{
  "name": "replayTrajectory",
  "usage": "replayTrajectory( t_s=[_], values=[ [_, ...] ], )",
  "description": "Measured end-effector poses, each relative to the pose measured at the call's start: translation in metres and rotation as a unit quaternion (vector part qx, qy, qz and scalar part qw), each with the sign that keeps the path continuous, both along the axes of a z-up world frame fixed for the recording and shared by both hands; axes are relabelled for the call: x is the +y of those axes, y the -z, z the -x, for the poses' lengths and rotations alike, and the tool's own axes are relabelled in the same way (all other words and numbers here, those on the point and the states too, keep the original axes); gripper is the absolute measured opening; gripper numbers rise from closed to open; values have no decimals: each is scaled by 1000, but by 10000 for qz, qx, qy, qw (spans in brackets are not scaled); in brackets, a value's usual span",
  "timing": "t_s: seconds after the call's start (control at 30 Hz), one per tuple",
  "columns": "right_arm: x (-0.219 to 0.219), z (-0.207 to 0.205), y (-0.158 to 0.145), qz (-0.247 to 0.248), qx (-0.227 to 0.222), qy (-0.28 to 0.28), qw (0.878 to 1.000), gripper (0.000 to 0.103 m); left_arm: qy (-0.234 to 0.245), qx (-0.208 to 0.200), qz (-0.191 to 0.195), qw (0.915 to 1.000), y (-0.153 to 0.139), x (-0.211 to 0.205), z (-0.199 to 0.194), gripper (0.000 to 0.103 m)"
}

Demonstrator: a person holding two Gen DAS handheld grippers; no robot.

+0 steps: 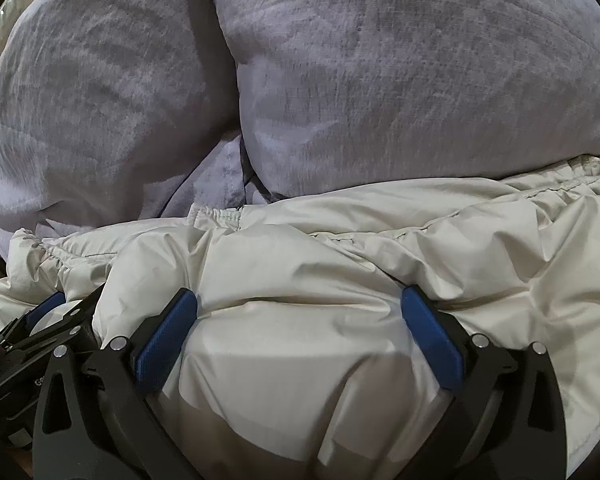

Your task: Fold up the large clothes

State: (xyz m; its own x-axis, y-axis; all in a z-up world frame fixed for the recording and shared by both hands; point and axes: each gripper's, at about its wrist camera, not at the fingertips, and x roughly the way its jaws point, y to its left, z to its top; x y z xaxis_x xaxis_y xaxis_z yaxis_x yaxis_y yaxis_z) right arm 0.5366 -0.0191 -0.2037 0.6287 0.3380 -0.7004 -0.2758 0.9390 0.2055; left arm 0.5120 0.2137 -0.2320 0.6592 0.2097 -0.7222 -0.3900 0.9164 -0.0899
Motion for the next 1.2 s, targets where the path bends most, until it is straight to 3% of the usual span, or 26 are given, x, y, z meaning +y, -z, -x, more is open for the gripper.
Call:
replayTrajectory(
  t_s=[0.2, 0.5, 0.77, 0.93, 1.2],
  values=[
    [-15, -1, -20, 126, 229, -62, 9996, 102, 100, 168, 28, 9998, -5, 1, 1, 98],
    [-103, 4, -66, 647, -265, 732, 9949, 102, 2, -84, -464, 9989, -35, 25, 48, 98],
    [-134, 3, -46, 994, -167, 1115, 9886, 102, -485, 154, -522, 9973, -14, 66, 46, 98],
    [-131, -5, -27, 1306, -230, 1079, 9853, 102, -552, 346, -691, 9955, 7, 71, 33, 98],
    [-130, -11, -4, 1295, -283, 1050, 9856, 102, -611, 441, -615, 9953, 35, 85, 29, 98]
  ],
)
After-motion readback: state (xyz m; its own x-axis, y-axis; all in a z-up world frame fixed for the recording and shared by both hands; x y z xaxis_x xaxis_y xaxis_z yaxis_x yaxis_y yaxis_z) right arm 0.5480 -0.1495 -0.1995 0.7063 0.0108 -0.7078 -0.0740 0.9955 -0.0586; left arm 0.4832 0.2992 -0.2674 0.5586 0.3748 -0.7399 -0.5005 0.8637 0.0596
